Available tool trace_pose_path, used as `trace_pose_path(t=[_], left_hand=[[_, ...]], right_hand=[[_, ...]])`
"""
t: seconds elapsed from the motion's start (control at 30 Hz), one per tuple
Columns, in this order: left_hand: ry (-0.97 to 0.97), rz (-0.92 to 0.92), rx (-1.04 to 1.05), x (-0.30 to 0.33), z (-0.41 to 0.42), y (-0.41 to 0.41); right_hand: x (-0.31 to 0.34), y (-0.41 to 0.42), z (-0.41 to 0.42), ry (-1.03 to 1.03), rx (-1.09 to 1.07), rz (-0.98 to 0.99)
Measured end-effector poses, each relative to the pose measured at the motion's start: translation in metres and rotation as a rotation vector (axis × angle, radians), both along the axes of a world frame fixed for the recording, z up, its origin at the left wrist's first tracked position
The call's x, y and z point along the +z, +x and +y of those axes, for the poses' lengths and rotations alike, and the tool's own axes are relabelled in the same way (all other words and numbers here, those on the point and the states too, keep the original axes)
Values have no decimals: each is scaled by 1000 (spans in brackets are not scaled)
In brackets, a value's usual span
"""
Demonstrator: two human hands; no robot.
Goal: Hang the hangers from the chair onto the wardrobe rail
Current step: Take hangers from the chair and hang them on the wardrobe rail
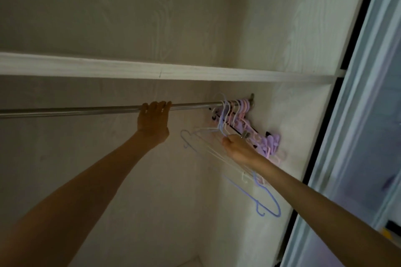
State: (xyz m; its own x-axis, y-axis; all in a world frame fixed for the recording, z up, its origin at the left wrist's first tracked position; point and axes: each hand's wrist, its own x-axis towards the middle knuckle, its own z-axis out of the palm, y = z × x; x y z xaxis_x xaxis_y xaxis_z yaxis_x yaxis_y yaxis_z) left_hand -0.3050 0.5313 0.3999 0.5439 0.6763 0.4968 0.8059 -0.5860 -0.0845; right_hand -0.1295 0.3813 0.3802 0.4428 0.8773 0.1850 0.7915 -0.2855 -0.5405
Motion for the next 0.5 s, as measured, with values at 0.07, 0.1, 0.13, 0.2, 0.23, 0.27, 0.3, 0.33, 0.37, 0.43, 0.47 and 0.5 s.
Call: trace_pose_path(t=[0.07,0.1,0.13,0.2,0.23,0.27,0.3,0.33,0.37,0.43,0.47,0.5], left_hand=[[80,8,45,-2,1,2],[124,3,57,-1,2,4],[149,7,64,1,2,5],[150,22,69,4,3,7],[145,24,69,4,3,8],[141,21,71,5,4,9],[139,23,74,5,4,9],[143,23,71,5,5,9],[150,22,67,4,6,8],[167,9,63,3,8,6],[174,8,64,3,9,6],[181,10,65,3,10,6]], right_hand=[[2,2,17,-11,-44,0],[1,3,27,-15,-65,6],[-2,2,36,-24,-78,5],[-13,-1,54,-44,-94,0],[-20,-3,60,-49,-111,0],[-26,-4,67,-49,-126,-7],[-33,-5,73,-50,-138,-10],[-38,-6,78,-50,-142,-12],[-41,-7,81,-59,-143,-14],[-45,-9,84,-82,-144,-38],[-45,-9,86,-83,-143,-56],[-46,-9,87,-80,-143,-75]])
